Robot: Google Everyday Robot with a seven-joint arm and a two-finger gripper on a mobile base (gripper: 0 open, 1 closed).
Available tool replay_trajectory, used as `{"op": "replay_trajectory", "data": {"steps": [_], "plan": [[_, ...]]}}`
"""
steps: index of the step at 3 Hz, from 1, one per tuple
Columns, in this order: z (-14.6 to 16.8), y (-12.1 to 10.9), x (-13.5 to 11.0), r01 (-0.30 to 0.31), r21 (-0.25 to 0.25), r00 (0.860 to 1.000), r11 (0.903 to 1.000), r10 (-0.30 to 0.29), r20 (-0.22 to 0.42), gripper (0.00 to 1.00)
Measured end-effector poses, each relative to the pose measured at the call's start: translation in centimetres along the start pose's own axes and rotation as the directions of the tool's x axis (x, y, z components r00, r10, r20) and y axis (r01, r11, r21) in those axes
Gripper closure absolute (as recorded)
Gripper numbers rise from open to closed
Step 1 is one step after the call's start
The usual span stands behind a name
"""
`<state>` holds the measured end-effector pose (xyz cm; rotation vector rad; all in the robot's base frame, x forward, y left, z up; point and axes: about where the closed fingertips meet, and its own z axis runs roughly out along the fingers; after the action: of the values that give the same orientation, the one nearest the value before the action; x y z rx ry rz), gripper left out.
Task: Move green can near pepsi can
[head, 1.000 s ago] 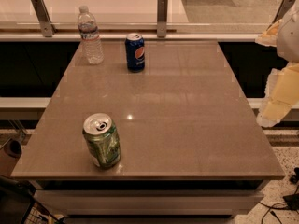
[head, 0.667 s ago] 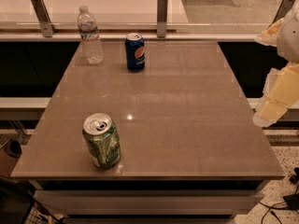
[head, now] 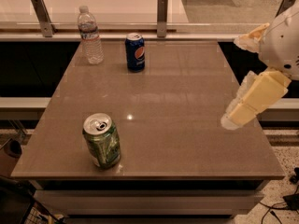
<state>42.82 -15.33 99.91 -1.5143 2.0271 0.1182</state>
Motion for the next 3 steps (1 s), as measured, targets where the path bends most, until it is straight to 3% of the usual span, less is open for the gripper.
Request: {"op": "replay_trajectory", "data": {"steps": [1, 2, 3], "plan": [[1.3, 0.7, -3.3, -0.004, -0.023, 0.993, 0.9997, 0.006, 0.122, 0.00], [3.1, 1.3, -6.4, -0.015, -0.056, 0.972, 0.9983, 0.027, 0.233, 0.00], [5.5, 2.3, -9.7, -0.038, -0.104, 0.935, 0.9939, 0.072, 0.348, 0.00]]}}
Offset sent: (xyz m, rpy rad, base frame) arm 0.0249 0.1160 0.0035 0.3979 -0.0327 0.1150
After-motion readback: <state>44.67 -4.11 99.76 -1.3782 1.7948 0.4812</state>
